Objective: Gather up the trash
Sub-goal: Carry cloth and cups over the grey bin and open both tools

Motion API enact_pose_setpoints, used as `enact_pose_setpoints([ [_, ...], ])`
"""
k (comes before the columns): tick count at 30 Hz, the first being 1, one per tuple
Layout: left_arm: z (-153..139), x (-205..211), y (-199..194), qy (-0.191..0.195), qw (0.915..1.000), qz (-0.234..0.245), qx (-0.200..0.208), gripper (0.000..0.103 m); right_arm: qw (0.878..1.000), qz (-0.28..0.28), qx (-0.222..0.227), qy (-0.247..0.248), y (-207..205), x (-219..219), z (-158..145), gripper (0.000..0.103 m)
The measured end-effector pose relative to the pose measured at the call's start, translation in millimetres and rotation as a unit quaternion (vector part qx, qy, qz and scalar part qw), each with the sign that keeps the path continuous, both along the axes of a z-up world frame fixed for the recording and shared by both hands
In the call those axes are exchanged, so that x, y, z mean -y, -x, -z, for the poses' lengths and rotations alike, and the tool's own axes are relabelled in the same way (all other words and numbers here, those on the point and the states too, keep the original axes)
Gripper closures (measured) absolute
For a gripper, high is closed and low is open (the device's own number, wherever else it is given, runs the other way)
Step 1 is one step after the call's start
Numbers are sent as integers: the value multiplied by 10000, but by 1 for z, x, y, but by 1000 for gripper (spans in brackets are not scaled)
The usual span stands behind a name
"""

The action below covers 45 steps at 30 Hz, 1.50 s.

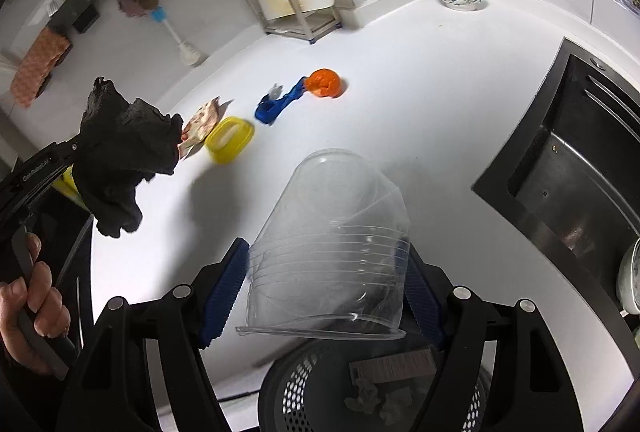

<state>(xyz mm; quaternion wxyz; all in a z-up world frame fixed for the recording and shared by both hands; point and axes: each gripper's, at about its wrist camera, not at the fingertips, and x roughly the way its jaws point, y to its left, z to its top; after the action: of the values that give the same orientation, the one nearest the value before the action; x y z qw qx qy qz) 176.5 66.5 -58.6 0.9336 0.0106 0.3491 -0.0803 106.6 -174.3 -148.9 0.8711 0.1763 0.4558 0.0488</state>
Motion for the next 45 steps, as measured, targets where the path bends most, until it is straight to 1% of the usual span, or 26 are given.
enact_pose_setpoints([
  [7,-11,10,60,-23,10000,-61,36,90,9995,-285,104,6,34,7,-12,31],
  [11,-10,18,91,-27,10000,-48,-23,90,9990,-431,117,20,57,11,-15,31],
  [17,1,38,144,-35,9999,12,-167,90,9977,-670,98,47,97,18,-8,31],
  [24,22,64,195,-47,9992,41,-396,90,9951,-981,-77,29,136,28,12,31],
  [29,41,81,215,-121,9977,177,-644,90,9941,-1051,-252,-29,152,33,28,31],
  [32,58,90,221,-191,9961,281,-819,90,9939,-1046,-349,-59,158,35,40,31],
  [37,88,102,225,-291,9926,460,-1087,90,9935,-994,-546,-134,163,38,65,31],
  [41,112,106,226,-308,9890,562,-1336,90,9923,-1066,-628,-43,164,34,79,31],
  [45,132,111,225,-376,9858,682,-1489,90,9919,-1037,-712,-155,163,34,92,31],
])
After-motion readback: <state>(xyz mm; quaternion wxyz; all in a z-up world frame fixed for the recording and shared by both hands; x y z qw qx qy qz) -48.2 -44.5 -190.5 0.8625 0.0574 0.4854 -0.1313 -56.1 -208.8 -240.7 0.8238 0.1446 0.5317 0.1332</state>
